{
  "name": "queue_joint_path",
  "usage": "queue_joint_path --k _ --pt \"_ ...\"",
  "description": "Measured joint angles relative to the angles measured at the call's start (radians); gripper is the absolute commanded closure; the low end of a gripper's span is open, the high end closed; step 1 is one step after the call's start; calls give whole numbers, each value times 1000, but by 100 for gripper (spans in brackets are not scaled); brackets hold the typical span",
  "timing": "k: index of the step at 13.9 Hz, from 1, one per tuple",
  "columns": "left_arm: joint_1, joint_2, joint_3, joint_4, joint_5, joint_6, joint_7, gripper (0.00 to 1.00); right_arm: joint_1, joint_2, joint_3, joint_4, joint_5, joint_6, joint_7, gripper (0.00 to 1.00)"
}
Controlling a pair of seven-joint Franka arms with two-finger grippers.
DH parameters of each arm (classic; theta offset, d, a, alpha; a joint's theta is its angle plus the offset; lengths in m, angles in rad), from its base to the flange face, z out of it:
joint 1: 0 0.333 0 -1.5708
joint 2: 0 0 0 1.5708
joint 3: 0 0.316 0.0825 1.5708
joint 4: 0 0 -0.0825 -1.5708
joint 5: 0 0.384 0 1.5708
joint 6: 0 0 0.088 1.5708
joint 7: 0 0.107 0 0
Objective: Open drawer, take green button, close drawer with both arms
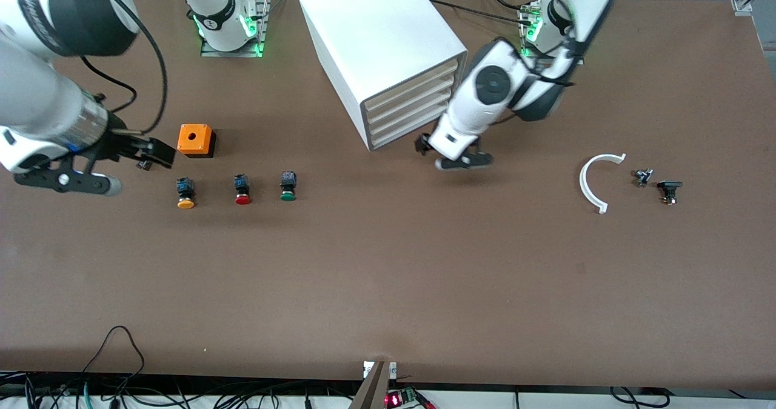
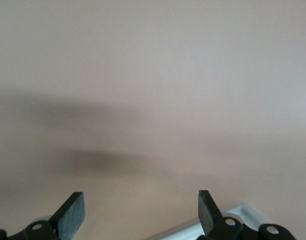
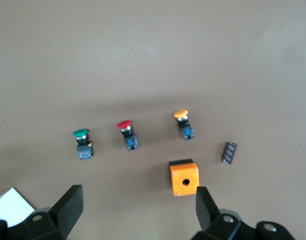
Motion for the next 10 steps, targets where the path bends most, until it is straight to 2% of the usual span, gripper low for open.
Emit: queue_joint_path --k 2,4,5,7,10 --pt "113 -67 4 17 0 -5 11 0 0 -47 -7 -12 -6 -18 -51 0" --pt "209 -130 8 54 1 -90 101 0 0 -75 -41 -29 -8 -14 -131 0" --pt "243 -159 20 92 1 -176 175 0 0 -78 -70 -35 -8 -7 -175 0" --pt "268 -200 87 210 1 -396 310 0 -2 -78 -131 -43 -8 2 -245 0" --pt "273 -228 179 396 3 -675 487 0 -4 -90 -178 -61 -7 10 -304 0"
